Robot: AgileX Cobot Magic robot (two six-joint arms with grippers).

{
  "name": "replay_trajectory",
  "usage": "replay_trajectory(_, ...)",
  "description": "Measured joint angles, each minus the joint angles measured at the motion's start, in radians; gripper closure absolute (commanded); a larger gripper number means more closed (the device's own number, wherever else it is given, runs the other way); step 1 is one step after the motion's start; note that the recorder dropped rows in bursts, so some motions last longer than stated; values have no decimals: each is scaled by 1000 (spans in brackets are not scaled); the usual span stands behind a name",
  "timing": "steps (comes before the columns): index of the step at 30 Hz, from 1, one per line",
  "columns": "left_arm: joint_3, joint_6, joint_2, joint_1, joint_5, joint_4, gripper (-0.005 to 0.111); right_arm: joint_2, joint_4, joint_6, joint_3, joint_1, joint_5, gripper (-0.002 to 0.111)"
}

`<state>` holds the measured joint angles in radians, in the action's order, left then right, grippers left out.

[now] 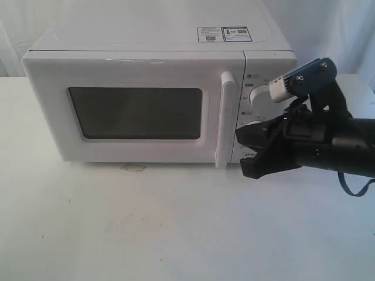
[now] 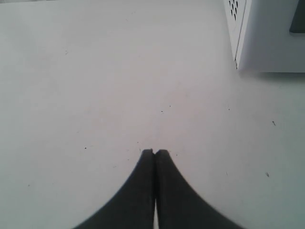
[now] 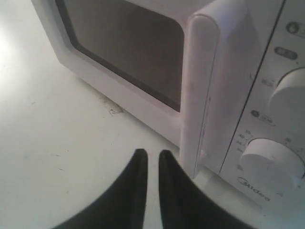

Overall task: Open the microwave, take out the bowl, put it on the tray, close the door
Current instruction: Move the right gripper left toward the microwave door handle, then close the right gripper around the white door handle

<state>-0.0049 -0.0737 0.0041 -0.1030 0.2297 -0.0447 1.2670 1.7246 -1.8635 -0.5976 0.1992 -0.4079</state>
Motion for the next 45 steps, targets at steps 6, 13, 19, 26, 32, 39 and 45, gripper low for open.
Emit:
replay_trajectory(6, 0, 0, 0, 0, 0, 0, 107, 57, 11, -43, 0, -2, -24, 61)
replay_trajectory(13, 0, 0, 0, 0, 0, 0, 107, 77, 17, -76, -31, -7, -67, 53)
replay_trajectory(19, 0, 0, 0, 0, 0, 0, 107, 150, 19, -93, -82, -7, -67, 51)
replay_trajectory(26, 0, 0, 0, 0, 0, 0, 107, 170, 19, -38, -109, -20, -64, 51)
replay_trajectory(32, 0, 0, 0, 0, 0, 0, 107, 221, 19, -28, -110, -156, -382, 51)
replay_trajectory(39, 0, 0, 0, 0, 0, 0, 107, 337, 19, -129, -110, -288, -571, 51)
replay_trajectory(45, 0, 0, 0, 0, 0, 0, 107, 383, 15, -246, -126, -309, -721, 51)
